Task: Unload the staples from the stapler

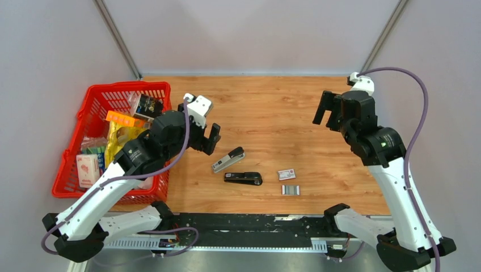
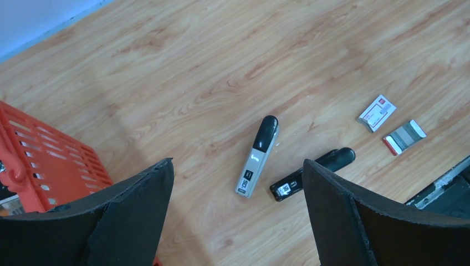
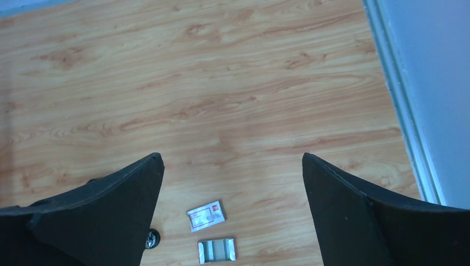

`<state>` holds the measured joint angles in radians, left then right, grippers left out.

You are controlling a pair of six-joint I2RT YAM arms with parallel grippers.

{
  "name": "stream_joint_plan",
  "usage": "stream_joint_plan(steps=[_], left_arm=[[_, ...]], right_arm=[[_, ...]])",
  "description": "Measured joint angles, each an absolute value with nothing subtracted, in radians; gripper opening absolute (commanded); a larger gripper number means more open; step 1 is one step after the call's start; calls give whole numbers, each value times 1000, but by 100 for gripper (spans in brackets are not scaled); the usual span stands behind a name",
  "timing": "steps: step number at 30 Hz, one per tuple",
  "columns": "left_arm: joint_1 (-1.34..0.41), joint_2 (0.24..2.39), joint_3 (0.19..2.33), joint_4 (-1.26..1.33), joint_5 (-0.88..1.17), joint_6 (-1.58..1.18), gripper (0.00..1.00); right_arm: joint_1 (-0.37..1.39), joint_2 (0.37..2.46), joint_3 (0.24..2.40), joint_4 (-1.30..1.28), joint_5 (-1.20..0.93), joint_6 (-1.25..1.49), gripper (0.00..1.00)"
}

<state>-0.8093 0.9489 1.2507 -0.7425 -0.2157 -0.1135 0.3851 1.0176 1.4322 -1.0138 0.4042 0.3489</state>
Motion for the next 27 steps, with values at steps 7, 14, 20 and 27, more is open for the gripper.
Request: stream_joint_plan(steps=[7,14,20,27], left_arm=[[-809,976,1251,-773,-198,-101,93],[-809,991,1252,-801,-131,-73,90],[-809,1096,1256,-810,-34,-62,88],[-810,1235,1192,-795,-14,-46,86]], right_arm=[[385,995,1448,-1013,458,333,100],[385,998,1448,-1013,416,297,100],[385,1051,1381,-1013,335,277,100],[385,1026,1282,-1005,232,276,100]])
